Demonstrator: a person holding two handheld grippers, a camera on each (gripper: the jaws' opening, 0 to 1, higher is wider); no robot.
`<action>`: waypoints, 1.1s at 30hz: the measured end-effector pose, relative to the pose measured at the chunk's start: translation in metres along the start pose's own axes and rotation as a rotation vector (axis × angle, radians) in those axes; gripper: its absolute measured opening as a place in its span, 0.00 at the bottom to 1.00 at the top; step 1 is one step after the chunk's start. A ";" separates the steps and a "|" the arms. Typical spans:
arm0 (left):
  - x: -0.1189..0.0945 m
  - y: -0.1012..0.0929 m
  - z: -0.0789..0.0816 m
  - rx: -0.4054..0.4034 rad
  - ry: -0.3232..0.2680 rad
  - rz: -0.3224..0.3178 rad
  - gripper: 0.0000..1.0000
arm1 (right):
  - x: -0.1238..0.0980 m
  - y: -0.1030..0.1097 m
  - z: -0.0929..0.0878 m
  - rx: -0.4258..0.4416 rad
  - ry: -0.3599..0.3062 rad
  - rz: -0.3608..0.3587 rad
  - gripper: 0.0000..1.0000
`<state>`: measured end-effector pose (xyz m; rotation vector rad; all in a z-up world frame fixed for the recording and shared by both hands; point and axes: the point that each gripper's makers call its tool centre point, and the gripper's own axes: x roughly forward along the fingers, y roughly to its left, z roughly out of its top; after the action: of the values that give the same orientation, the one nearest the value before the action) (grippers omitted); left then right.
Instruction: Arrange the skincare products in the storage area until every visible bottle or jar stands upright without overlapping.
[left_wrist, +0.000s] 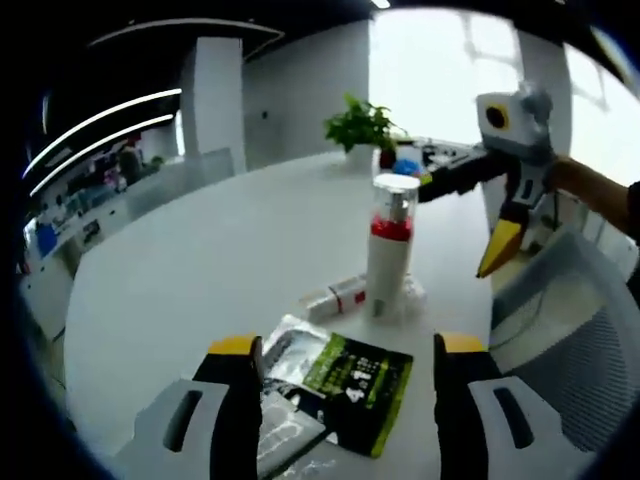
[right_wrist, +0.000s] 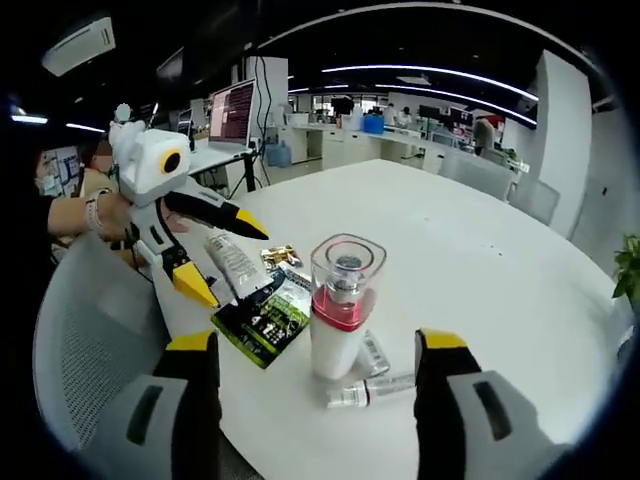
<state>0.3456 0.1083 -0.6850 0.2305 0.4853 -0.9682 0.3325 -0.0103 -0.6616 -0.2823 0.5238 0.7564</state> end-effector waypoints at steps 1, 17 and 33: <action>-0.003 0.000 -0.002 -0.015 0.005 0.003 0.78 | -0.001 0.001 -0.001 0.000 0.001 -0.002 0.82; -0.048 0.006 -0.031 0.017 0.088 0.072 0.97 | -0.013 0.014 -0.016 -0.014 0.041 -0.046 0.99; -0.070 0.018 -0.059 0.037 0.204 0.070 0.97 | -0.012 0.020 -0.030 -0.011 0.091 -0.049 0.99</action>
<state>0.3106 0.1932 -0.7017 0.3795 0.6422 -0.8894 0.3003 -0.0162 -0.6808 -0.3401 0.5967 0.7016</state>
